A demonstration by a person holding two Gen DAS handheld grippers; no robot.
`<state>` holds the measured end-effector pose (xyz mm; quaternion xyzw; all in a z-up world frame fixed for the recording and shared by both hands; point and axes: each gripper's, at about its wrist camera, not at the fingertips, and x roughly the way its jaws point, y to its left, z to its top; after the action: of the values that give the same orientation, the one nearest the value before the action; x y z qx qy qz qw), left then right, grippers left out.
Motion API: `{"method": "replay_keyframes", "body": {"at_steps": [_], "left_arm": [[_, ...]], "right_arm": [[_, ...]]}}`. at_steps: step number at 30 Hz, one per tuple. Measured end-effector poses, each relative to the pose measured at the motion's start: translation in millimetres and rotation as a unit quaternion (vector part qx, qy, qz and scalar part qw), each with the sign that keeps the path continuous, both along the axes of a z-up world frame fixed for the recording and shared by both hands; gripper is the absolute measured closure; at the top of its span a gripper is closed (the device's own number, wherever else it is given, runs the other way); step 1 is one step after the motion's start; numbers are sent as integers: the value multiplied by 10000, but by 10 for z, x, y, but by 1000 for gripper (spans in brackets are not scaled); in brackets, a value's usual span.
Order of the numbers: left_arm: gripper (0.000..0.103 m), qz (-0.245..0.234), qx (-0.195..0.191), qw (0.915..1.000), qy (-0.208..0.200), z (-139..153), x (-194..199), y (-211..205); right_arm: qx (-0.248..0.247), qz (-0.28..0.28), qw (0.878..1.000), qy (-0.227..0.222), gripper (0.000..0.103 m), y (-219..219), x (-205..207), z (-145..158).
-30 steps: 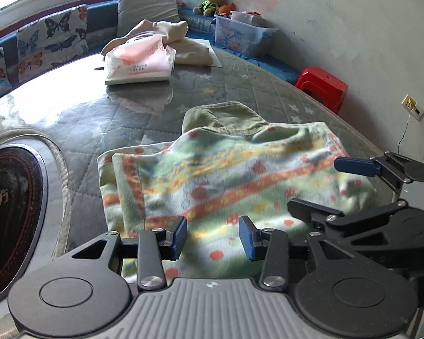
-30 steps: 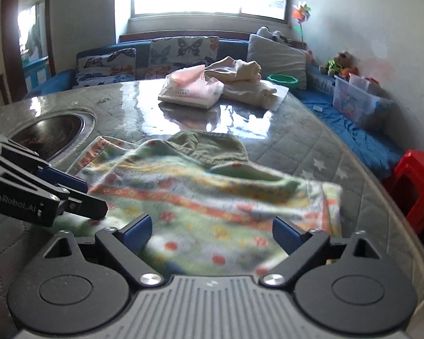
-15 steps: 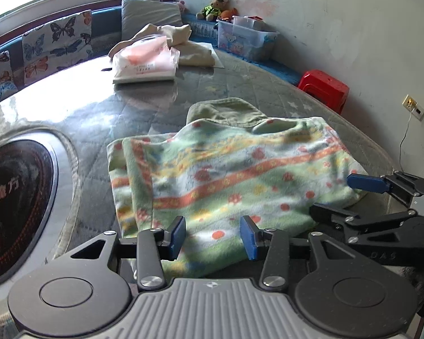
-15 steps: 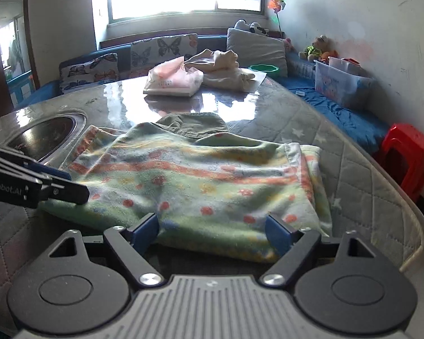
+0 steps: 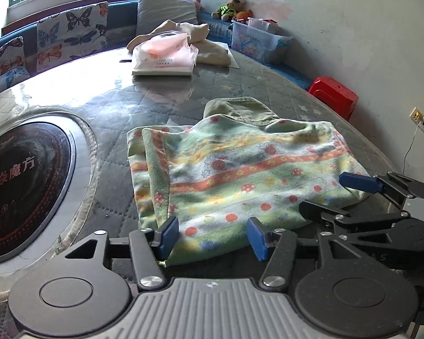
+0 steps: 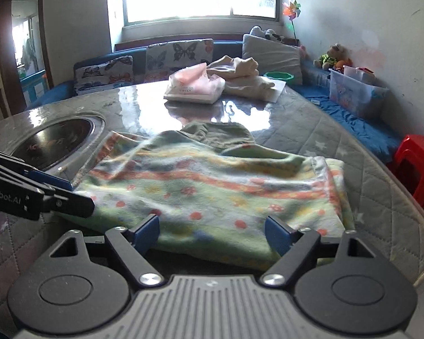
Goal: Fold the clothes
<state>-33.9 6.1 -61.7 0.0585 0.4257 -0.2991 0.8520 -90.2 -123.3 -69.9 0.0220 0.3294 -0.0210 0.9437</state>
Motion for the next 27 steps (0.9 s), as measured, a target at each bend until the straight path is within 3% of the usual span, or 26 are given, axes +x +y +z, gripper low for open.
{"method": "replay_keyframes", "body": {"at_steps": [6,21,27], "left_arm": [[27,99,55,9999,-45,3,-46,-11],[2,222,172,9993,-242,42,-179,79],[0,379,154,9986,-326,65,-223,172]], "right_arm": [[52,-26,10000,-30,19,10,-20,17],[123,-121,9998,-52,19,33,-150,35],[121,-86,9999,-50,18,81,-204,56]]}}
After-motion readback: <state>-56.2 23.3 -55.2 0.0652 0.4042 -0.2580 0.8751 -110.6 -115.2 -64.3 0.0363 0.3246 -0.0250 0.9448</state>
